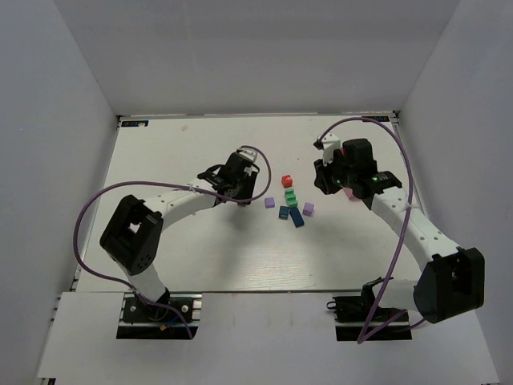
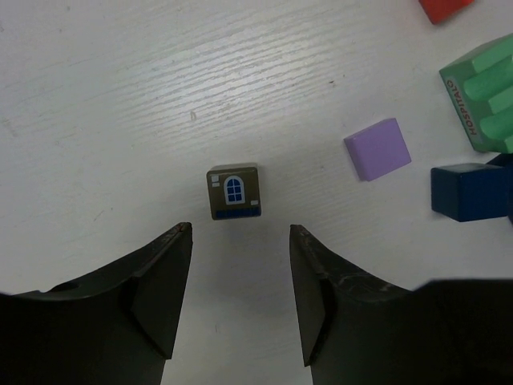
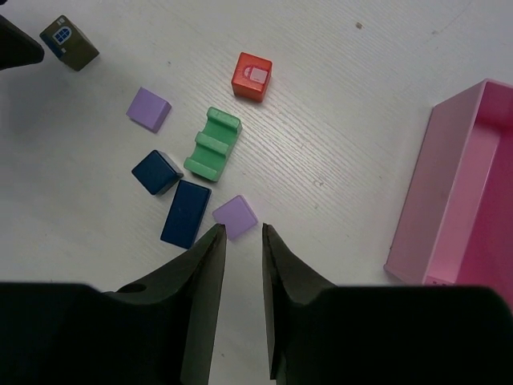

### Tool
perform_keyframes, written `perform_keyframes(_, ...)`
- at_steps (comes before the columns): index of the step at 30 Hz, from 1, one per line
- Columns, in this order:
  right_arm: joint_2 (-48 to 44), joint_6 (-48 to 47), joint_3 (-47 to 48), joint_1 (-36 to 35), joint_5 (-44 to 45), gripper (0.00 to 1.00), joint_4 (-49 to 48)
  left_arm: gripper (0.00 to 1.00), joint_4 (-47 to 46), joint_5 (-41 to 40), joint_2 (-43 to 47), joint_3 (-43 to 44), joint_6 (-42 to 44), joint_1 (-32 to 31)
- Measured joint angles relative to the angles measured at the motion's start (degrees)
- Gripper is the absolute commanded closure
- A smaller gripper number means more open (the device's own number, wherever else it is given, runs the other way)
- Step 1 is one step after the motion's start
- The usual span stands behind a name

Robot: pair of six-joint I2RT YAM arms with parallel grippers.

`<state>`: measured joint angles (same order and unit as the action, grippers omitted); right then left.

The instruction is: Build the wood block tower

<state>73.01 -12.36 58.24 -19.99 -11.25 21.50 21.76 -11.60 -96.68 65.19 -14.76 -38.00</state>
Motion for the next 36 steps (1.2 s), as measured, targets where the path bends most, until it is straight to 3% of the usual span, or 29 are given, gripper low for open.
perform_keyframes(7, -2.0, 0.1, 0.0, -0.1, 0.4, 0.60, -0.5, 0.37, 0.8, -3.7, -3.4, 3.0, -2.2, -1.6)
perform_keyframes(36, -3.2, 0.1, -0.8, -0.2, 0.4, 0.60, -0.8, 0.39, 3.8, -8.7, -11.3, 7.5, -6.1, -2.3)
